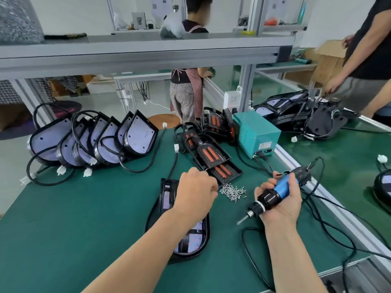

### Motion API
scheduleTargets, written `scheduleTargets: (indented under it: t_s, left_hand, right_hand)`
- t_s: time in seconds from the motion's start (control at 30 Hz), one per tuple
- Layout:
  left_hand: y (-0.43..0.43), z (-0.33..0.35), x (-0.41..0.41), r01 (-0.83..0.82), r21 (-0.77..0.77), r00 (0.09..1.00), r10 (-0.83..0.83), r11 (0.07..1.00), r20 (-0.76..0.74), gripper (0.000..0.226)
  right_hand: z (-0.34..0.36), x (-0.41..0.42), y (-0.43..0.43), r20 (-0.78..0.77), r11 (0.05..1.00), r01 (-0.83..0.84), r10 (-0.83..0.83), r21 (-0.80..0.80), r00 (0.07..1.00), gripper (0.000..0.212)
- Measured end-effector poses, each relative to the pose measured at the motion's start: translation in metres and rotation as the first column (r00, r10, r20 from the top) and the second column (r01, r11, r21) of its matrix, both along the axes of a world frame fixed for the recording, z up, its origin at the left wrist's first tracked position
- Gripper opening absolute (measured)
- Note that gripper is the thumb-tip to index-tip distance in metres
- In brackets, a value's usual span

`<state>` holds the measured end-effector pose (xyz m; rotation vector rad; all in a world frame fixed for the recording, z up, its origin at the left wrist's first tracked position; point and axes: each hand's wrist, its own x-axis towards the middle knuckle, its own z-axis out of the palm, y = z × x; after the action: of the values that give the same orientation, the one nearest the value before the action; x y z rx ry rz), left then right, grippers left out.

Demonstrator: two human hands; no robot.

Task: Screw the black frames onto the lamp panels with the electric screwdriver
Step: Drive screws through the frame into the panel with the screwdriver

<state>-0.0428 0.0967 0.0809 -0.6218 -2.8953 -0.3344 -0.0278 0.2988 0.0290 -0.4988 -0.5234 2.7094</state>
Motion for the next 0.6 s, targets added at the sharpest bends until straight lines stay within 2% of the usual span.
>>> scheduleTargets:
  t_s: [0.1,0.27,0.43,0.6]
  left_hand:
    - [0.027,-0.006,-0.008,0.110,-0.122,0.990,-0.098,0.986,0.098,0.017]
    - [0.054,-0.018,-0.015,0.112,-0.126,0.982,-0.091,0.986,0.166,0.015]
    - [0.067,-0.027,-0.021,0.057,-0.195,0.986,-0.024,0.979,0.167,0.030]
    - [0.070,-0.030,-0.022,0.053,-0.282,0.994,-0.023,0.958,0.109,0.014]
  right_hand:
    - [-0.003,-0.001,0.001,-0.015,1.000,-0.020,0.020,-0.022,1.000,0.030]
    - [-0.006,-0.002,0.001,-0.016,1.000,-0.030,0.030,0.003,0.999,0.030]
    - [-0.007,-0.003,0.001,-0.019,0.999,-0.037,0.038,0.015,0.999,0.030]
    - [-0.006,-0.003,0.001,-0.008,0.999,-0.034,0.034,0.026,0.999,0.030]
